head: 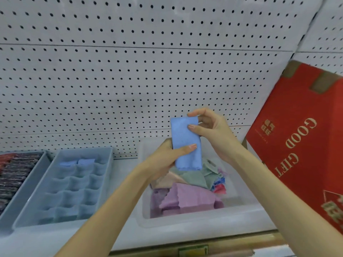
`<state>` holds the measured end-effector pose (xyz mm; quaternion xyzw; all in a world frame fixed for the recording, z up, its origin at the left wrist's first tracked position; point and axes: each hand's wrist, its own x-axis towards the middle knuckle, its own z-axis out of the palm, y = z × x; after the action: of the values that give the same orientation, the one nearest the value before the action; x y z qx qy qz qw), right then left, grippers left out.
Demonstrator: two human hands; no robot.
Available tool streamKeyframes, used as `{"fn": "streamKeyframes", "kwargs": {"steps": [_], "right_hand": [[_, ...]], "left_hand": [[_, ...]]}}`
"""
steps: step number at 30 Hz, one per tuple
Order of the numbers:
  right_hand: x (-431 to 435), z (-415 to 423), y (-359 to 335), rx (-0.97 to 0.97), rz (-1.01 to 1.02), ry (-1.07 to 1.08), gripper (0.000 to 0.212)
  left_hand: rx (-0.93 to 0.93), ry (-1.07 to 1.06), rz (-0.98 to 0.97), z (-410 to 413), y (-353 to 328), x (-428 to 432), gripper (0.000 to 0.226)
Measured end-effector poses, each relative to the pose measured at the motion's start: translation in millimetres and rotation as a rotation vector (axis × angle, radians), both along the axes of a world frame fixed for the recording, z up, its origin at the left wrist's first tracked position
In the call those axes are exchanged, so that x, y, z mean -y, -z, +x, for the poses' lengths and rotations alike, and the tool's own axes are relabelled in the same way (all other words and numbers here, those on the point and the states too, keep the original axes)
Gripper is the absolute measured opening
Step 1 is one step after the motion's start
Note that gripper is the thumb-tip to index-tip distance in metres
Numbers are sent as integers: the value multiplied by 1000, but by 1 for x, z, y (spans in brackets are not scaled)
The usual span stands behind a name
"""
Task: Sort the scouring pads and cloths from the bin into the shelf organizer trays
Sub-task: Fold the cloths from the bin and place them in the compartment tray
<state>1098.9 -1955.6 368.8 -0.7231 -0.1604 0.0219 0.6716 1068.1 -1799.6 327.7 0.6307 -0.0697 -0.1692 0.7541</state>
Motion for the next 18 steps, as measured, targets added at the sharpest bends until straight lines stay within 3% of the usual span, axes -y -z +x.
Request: {"fn": "streamKeyframes", "kwargs": {"steps": [6,12,18], "right_hand": [[1,-3,16,-99,4,134,42],[7,-17,39,-218,-65,65,55],[9,-34,59,-251,-60,-39,25]], "left_hand": [[-15,-43,95,-8,5,-5,5],[-32,-193,194,-10,19,-9,19],[10,-340,277,-14,28,-1,26]]}}
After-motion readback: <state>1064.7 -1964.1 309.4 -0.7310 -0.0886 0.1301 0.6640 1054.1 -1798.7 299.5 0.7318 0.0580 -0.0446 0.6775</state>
